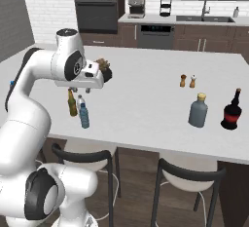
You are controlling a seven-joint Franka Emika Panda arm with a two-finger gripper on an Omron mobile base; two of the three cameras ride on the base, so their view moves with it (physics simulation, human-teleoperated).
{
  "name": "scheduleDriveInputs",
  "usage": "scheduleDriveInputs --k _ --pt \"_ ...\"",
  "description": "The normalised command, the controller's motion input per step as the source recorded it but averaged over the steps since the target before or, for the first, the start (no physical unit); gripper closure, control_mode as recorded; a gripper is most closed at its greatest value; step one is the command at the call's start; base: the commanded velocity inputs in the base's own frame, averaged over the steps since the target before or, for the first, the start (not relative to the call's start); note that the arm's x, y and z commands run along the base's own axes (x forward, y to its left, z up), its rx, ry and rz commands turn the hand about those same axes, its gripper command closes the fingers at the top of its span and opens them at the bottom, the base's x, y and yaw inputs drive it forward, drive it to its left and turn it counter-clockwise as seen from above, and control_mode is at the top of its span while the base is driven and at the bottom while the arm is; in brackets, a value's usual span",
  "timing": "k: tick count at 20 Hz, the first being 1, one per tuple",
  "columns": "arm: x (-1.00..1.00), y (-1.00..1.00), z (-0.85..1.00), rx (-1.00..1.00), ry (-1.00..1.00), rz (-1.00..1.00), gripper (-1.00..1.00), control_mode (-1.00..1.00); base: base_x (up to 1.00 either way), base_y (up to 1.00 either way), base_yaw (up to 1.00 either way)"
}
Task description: Move the plastic bottles in the middle to the plastics group, and the glass bottles in the middle to the glass group.
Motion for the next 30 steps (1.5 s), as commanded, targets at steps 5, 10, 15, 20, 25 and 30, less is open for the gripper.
scheduleDriveInputs --k 5,10,15,20,25,30 --pt "-0.04 0.00 -0.18 0.00 0.16 -0.01 -1.00 -1.00 0.00 0.00 0.00" --pt "0.32 0.21 -0.55 -0.02 0.20 0.00 -1.00 -1.00 0.00 0.00 0.00" --pt "0.62 0.36 -0.48 0.00 0.00 0.00 -1.00 -1.00 0.00 0.00 0.00" --pt "0.01 0.23 -0.30 0.00 -0.06 0.00 -1.00 -1.00 0.00 0.00 0.00" --pt "0.00 0.21 -0.27 0.00 -0.12 0.00 -1.00 -1.00 0.00 0.00 0.00" --pt "0.17 0.15 -0.06 0.00 -0.07 0.00 -1.00 -1.00 0.00 0.00 0.00"
